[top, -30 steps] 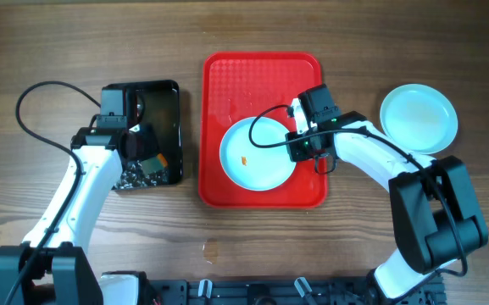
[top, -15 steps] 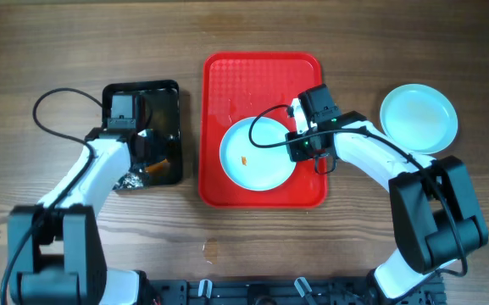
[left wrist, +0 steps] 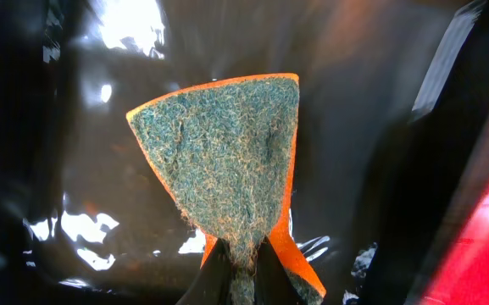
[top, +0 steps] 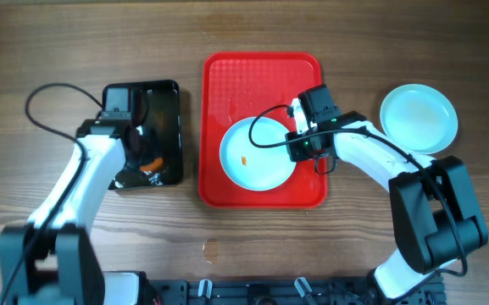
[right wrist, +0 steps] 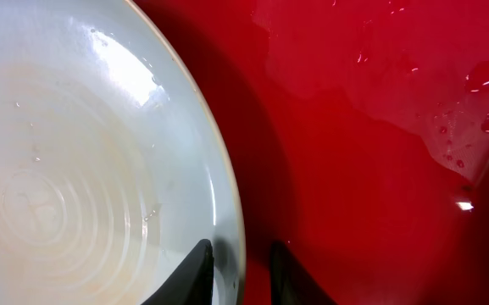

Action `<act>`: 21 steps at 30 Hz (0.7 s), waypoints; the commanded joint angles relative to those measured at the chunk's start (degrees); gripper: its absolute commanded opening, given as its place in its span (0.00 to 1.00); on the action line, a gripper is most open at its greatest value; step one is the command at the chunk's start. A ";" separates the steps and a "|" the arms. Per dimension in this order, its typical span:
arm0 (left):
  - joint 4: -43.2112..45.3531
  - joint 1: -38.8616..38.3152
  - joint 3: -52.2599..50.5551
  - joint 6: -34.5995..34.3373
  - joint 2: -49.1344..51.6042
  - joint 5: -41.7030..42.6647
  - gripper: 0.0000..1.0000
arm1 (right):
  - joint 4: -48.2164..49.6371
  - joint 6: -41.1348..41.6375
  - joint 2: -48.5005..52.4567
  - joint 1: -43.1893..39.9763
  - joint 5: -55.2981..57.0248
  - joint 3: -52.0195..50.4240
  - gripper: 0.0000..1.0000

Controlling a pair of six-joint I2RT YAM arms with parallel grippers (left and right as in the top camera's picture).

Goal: Clean dirty plates on tray and stack at the side
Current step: 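Move the sponge in the left gripper toward the held plate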

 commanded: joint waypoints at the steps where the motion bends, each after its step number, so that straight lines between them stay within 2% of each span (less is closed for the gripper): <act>1: -0.13 -0.52 2.80 0.11 -5.86 2.69 0.04 | -0.39 0.48 0.46 -0.24 -0.02 -0.52 0.24; 8: 0.66 -7.10 2.80 -1.40 -6.43 14.16 0.04 | -1.03 0.57 0.46 -0.24 0.02 -0.52 0.24; 15: 8.04 -21.33 2.73 -8.07 -4.59 13.99 0.04 | 0.37 4.57 0.50 -0.24 2.99 -0.55 0.18; 21: 15.72 -28.59 2.71 -12.76 1.66 13.99 0.04 | -0.39 6.75 0.50 -0.24 2.43 -0.55 0.15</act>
